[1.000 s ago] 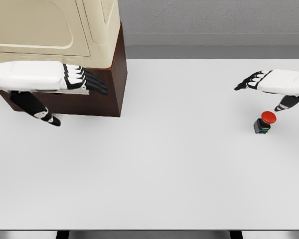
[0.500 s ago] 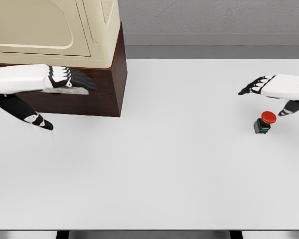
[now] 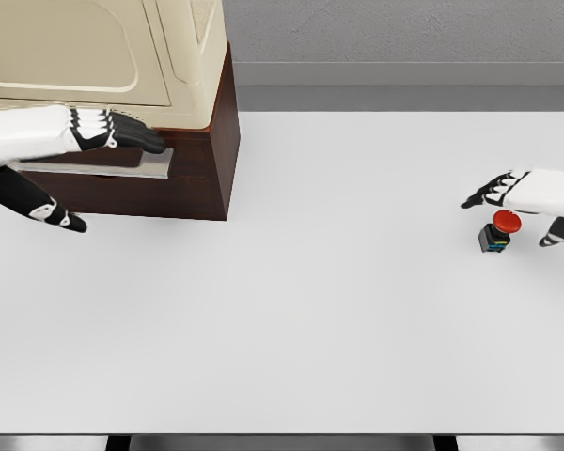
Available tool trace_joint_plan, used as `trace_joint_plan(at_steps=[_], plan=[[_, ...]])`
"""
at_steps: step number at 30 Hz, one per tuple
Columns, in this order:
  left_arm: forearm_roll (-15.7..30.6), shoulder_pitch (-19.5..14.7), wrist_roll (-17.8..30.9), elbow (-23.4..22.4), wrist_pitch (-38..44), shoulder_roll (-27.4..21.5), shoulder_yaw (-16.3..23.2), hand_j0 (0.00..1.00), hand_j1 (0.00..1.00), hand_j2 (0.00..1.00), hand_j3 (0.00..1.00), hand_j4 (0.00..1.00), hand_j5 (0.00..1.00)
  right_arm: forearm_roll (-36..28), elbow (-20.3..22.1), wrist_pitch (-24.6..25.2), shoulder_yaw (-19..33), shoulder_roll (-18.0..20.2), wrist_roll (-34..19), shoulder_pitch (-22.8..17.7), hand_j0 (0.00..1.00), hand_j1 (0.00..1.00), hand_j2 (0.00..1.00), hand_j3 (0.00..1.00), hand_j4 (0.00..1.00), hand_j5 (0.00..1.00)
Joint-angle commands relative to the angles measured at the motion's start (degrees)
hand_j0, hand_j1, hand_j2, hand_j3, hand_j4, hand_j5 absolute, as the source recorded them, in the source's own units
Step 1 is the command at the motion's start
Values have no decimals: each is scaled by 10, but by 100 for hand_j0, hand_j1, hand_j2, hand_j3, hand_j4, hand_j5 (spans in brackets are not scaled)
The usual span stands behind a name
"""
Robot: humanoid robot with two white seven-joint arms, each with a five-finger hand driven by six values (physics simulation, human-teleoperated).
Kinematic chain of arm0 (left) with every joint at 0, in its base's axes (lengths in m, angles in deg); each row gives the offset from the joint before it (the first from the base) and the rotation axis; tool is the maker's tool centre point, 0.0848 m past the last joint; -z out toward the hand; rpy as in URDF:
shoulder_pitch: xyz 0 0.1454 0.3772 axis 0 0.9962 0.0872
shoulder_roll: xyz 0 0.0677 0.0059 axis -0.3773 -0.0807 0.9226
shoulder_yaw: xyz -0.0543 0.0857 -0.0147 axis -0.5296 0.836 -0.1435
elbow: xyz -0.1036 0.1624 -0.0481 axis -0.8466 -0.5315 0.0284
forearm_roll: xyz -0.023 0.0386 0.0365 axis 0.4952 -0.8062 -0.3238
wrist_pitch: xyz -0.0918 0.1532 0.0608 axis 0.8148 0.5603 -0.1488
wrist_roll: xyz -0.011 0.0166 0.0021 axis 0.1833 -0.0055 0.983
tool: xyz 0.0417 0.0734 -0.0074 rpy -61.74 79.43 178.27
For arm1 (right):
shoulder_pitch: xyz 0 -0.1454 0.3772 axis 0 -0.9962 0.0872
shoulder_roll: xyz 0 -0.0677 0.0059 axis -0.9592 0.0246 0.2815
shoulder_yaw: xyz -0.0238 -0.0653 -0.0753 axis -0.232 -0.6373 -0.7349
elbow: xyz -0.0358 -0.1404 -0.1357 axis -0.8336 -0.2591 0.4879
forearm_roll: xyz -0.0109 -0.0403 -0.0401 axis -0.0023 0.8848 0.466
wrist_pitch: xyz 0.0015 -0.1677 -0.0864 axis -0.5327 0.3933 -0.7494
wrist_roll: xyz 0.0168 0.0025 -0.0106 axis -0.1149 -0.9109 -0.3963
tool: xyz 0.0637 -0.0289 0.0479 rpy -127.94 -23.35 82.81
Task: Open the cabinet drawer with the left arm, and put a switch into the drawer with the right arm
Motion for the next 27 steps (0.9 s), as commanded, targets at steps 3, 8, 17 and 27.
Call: trace_joint_plan(at_steps=[3,8,17,27], plan=[[-12,27,0,0,45,-2,-78,100,100,100,100,100,100,-3,-1,2,0,-2,0,1,100,100,100,100,100,100],[-9,35,0,0,152,5,-86,100,100,100,100,100,100,-4,-8,2,-1,-6,0,-2,100,100,100,100,100,100],[-7,45,0,0,208,5,-83,100,100,100,100,100,100,-3,-56,2,-4,-38,0,-3,100,100,100,100,100,100],[-10,63,0,0,272,21,-79,100,100,100,100,100,100,-3,-76,2,-4,-42,0,3,96,96,96,96,96,96]])
